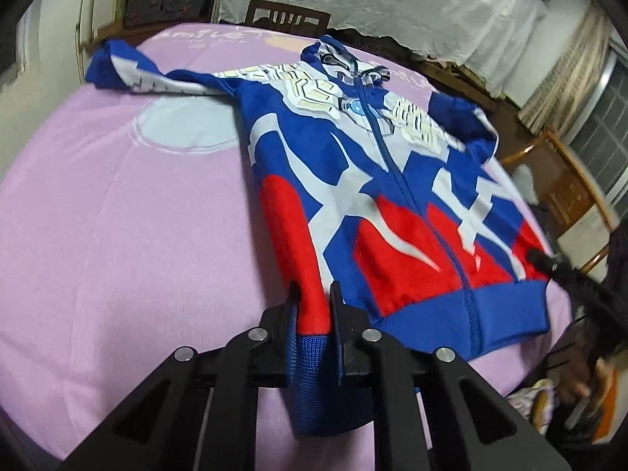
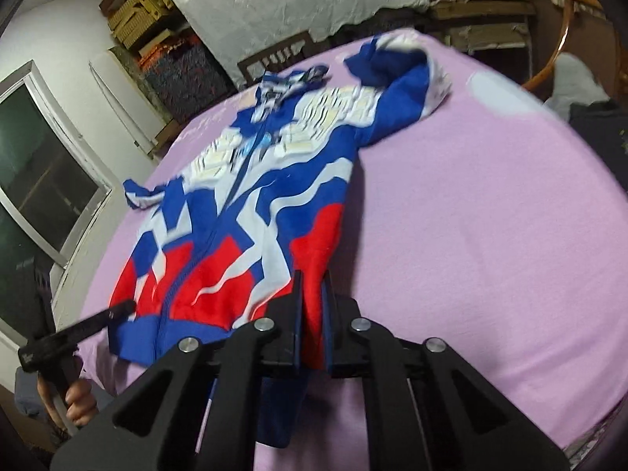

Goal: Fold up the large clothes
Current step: 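Grasp the blue sleeve cuff with the right tool and lift it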

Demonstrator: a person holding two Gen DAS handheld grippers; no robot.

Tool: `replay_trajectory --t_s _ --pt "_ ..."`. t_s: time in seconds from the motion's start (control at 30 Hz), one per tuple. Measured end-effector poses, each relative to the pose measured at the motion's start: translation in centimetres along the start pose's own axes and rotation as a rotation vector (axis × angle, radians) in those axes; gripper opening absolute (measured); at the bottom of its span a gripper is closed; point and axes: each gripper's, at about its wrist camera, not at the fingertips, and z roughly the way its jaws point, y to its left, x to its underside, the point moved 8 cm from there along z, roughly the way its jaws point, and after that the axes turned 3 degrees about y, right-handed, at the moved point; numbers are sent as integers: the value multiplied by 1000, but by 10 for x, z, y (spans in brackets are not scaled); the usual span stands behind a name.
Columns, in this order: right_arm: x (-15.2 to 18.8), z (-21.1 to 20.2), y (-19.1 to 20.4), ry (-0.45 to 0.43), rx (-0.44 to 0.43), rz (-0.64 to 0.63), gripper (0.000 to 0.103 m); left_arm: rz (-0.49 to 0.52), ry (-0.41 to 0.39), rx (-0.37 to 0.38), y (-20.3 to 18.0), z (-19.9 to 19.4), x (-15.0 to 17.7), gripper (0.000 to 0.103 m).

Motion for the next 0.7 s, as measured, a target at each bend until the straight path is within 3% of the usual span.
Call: replay_trajectory --t_s 0.1,0.17,0.23,0.27,0.3,0.37,0.4,0.53,0.67,0.7 --pt "10 15 -9 66 32 4 7 -9 5 -8 2 8 -1 17" --pt "17 26 -11 92 69 -16 8 -20 1 -7 4 7 -6 24" --pt "16 23 -7 82 98 -55 11 -31 -25 -30 8 2 -10 52" --pt "16 22 -7 78 104 -62 14 -37 -48 -53 12 -3 -14 59" --pt "14 19 -7 67 109 -66 23 -42 -77 -83 17 -9 -20 66" --pt "4 6 -12 20 121 -66 43 -39 -115 -115 22 -18 -32 68" --pt "-6 -1 -15 -14 138 -69 48 -27 -121 -125 22 -18 -45 68" --pt "-52 -8 -20 -57 178 -111 49 39 -106 -102 1 -5 -86 68" --pt "-107 16 -17 -59 253 -203 50 116 -53 -87 -30 34 -137 68" --pt "-123 26 -16 -54 281 -229 55 128 -40 -92 -34 44 -145 70"
